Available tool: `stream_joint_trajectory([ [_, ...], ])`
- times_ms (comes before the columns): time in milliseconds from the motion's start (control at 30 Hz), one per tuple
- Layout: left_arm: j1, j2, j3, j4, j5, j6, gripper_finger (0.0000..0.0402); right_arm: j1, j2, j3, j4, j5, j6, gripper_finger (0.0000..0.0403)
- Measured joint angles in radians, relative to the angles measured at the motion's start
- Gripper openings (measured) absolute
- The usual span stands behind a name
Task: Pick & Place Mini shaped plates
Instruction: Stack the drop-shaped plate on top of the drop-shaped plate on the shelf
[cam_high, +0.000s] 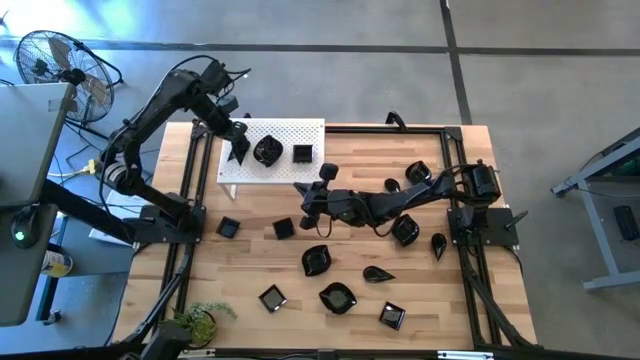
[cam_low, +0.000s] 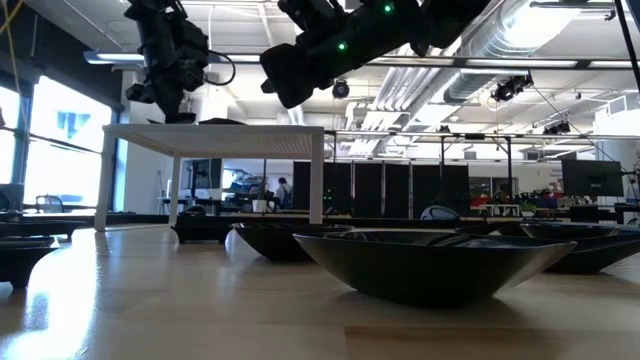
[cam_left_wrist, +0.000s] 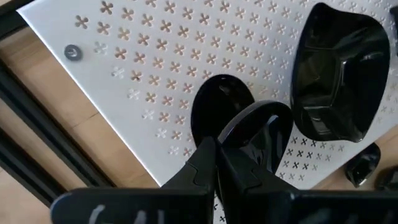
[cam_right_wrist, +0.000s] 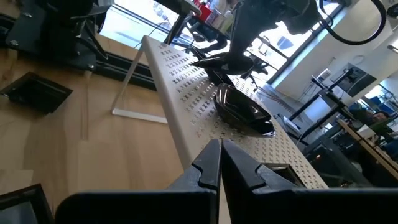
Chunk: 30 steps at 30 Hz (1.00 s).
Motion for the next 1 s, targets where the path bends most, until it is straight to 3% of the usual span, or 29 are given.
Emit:
stream_joint_trajectory([
  [300,-0.001,0.0,0.01,-0.057,-0.014,0.038,0.0001,0.0,0.0,0.0,-0.007,-0.032,0.0,0.0001],
  [500,-0.072,0.006,0.098,-0.101,-0.153,0.062,0.0,0.0,0.0,0.0,-0.007,-0.043,0.0,0.0001],
  [733,-0.176,0.1,0.226,-0.176,-0.268,0.11,0.0,0.0,0.0,0.0,-0.006,-0.118,-0.002,0.0001],
  [1000,-0.242,0.145,0.256,-0.175,-0.401,0.23,0.0,-0.001,0.0,0.0,-0.007,-0.162,-0.003,0.0001],
])
